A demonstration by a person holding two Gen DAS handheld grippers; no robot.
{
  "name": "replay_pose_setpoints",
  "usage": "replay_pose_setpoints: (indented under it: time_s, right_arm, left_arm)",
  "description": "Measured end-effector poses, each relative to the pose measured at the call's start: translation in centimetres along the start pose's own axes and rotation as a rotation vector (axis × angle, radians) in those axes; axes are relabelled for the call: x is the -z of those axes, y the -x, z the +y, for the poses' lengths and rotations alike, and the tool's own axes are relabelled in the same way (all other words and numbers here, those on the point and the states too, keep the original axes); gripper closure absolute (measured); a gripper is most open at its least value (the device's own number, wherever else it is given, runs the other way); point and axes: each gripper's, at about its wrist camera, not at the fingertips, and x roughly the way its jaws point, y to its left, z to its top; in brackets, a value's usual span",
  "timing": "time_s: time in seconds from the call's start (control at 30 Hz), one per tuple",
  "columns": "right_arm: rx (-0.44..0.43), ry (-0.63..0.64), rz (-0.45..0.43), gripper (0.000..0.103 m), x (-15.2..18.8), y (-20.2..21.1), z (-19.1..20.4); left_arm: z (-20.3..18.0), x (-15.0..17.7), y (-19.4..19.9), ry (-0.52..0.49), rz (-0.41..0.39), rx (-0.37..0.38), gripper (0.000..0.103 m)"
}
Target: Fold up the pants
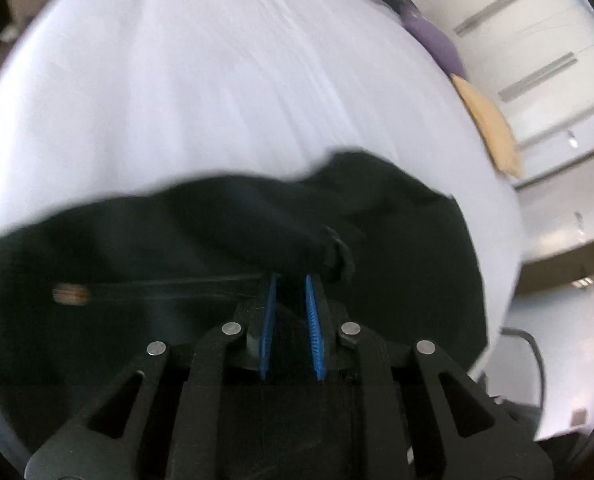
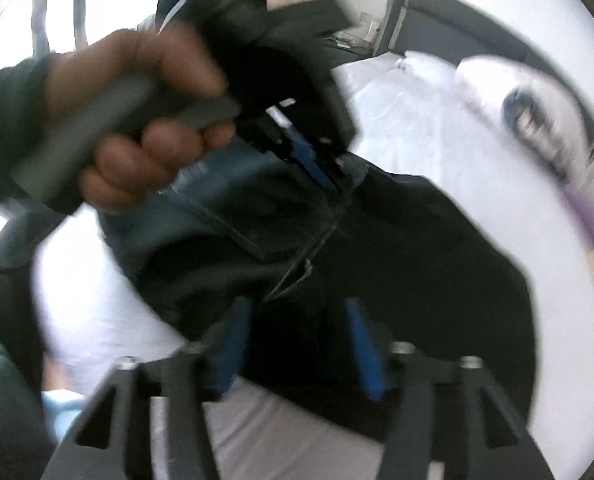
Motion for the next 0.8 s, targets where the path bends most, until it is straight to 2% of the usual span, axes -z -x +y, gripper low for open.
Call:
replay_pose_setpoints:
  time_s: [0.1, 0.2, 0.27, 0.33, 0.47, 0.53, 0.63, 0.7, 0.8]
  right_arm:
    - [-0.162, -0.172, -0.056, 0.044, -0.2, 2.8, -4.8]
    - [-0.294, -0.382, -0.114, 0.046, 0.5, 4.6, -12.0]
    - [-0.394, -0.518, -0.148, 0.048, 1.0, 4.7, -18.8]
    - [-0.494, -0.629, -0.164, 0.049, 1.6, 3.8, -23.5]
    - [-0.612, -0.759, -0.139, 0.049, 1.8, -0.4, -29.8]
    - [-0.643, -0.788, -0.111, 0.049, 1.8, -2.7, -31.1]
    - [-0.675, -0.832, -0.022, 0.050, 2.4, -6.9, -31.8]
    - [-0.648, -0.837, 0.065, 0.064, 3.6, -9.2, -31.4]
    - [-0.681, -0.853, 0.030, 0.063, 5.2, -8.0, -30.9]
  left_arm:
    - [-1.1, 0.0, 2.8, -0.032, -0.081, -0.025, 0.088]
    - [-4.6, 1.3, 3.4, -0.126, -0.112, 0.017, 0.088]
    - [-7.0, 2.5, 2.1, -0.187, -0.093, 0.051, 0.088]
    - [-8.9, 4.1, -0.5, -0.210, -0.049, 0.064, 0.088]
    - [-8.9, 6.0, -4.1, -0.206, 0.019, 0.047, 0.088]
    - [-8.2, 6.5, -4.2, -0.195, -0.004, 0.082, 0.088]
    - [-7.7, 6.9, -4.7, -0.184, -0.010, 0.106, 0.088]
    - [-7.1, 7.3, -4.8, -0.194, -0.023, 0.108, 0.088]
    - [-7.7, 7.1, -5.3, -0.195, -0.043, 0.111, 0.088]
